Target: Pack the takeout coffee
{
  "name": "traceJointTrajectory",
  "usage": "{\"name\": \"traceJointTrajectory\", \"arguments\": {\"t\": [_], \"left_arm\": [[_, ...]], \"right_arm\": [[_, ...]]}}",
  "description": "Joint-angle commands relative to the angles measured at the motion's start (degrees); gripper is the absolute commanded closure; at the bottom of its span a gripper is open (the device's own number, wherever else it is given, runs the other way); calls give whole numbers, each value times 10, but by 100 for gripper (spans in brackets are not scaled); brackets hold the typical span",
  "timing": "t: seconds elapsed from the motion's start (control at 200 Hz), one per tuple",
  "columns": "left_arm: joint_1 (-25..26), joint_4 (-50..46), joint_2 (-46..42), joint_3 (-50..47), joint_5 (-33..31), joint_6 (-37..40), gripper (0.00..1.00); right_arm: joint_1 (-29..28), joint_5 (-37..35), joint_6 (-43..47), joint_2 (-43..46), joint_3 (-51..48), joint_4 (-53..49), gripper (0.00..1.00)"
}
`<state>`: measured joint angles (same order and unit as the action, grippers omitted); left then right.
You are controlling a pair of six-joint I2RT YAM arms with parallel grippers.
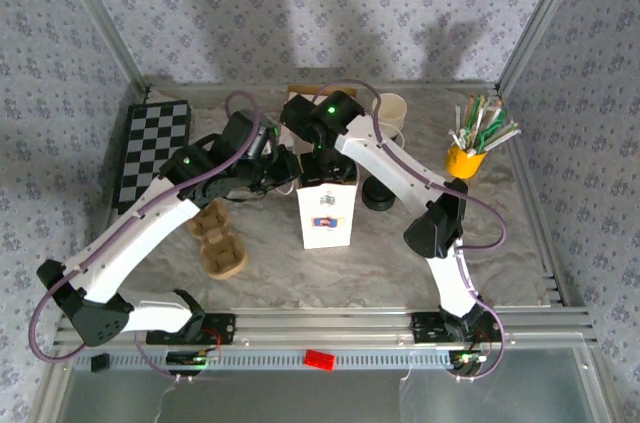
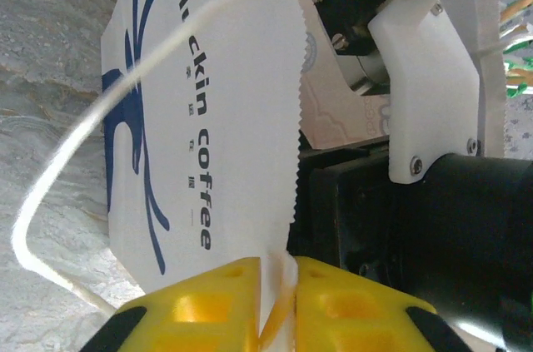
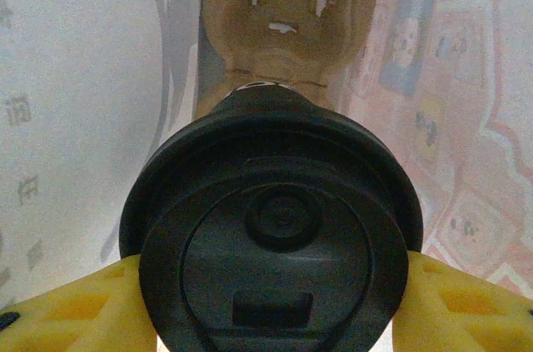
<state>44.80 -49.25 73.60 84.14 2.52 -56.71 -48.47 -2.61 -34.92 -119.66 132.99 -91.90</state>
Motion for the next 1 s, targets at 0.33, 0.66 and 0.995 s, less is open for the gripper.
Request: {"name": "traceJointTrajectory", "arguments": {"t": [0.33, 0.66, 0.995], "left_arm": [[3, 28, -19, -11, -10, 10, 86], [3, 25, -14, -12, -10, 19, 93], [1, 15, -19, -9, -13, 24, 88]], "right_arm": [[-11, -9, 4, -29, 15, -110, 43], [-9, -24, 5, -26, 6, -107, 43], [-7, -40, 8, -26, 6, -107, 44]]}}
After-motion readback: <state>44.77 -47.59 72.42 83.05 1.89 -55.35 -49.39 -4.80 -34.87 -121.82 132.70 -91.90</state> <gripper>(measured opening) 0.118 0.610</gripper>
